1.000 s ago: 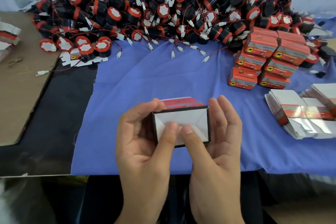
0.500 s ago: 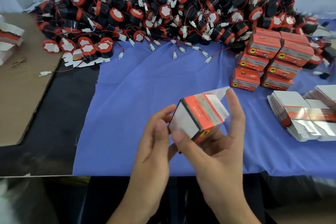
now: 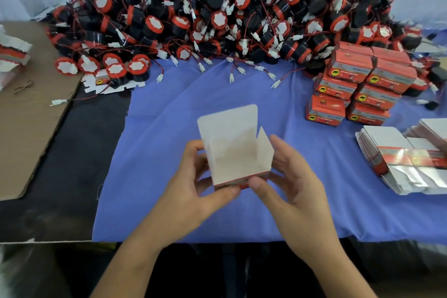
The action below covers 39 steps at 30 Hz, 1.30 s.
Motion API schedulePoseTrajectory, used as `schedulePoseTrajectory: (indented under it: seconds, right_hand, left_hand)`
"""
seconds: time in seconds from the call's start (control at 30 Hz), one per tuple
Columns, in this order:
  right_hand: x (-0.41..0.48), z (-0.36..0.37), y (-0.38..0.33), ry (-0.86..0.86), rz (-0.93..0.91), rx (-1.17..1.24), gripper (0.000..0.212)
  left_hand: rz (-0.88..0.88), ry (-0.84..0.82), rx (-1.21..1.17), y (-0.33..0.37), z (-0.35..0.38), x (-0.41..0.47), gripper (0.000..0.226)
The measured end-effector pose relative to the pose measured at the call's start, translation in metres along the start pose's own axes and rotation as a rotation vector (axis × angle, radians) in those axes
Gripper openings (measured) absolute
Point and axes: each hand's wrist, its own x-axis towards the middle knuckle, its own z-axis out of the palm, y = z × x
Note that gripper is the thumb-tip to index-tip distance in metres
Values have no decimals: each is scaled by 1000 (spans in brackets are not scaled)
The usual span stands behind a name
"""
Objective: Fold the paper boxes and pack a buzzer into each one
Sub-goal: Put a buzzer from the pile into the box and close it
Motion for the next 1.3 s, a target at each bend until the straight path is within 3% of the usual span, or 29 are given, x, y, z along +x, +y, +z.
schedulePoseTrajectory:
  seconds: [0.07,0.13,0.17,0.33,0.43,0.47,0.53,0.6,0.67,0.77,0.97,1.1,1.3]
  right_hand:
    - [2,-1,24,-5,16,-204,53]
    - [-3,3,44,-63,117,-275,51]
    - [-7,5,51,-80,159,-270,52]
    - [-12,-3,62,-153,219,-240,64]
    - [-9,-20,62,-249,293,-110,84]
    - [-7,-25,63,-228,289,-40,80]
    - [9,-32,63,-127,312,120,58]
    - [37,-33,64,-62,418,282,60]
    - [72,-25,63,-99,498,342,62]
    - [132,8,66,-201,556,363,63]
    - [248,121,75,-340,618,341,40]
    - [319,185,94,-293,635,249,34]
    - [398,225,133,-169,593,237,38]
  left_hand:
    - [-77,47,323,-17,-4,8,61]
    - [-115,97,601,-32,-4,11,64]
    - [-125,105,626,-39,-4,11,65]
    - [-168,57,536,-53,-9,8,81]
    - [-179,1,408,-48,-25,8,100]
    - [-180,6,331,-47,-32,9,99]
    - [-163,82,148,-42,-45,16,87]
    - [-133,203,16,-39,-53,32,58]
    - [-130,265,-62,-38,-55,56,41]
    - [-157,328,-155,-40,-56,108,37]
    - [-223,497,-123,-49,-70,235,42]
    - [-259,604,-103,-55,-97,315,47]
    - [-220,702,116,-68,-145,393,39]
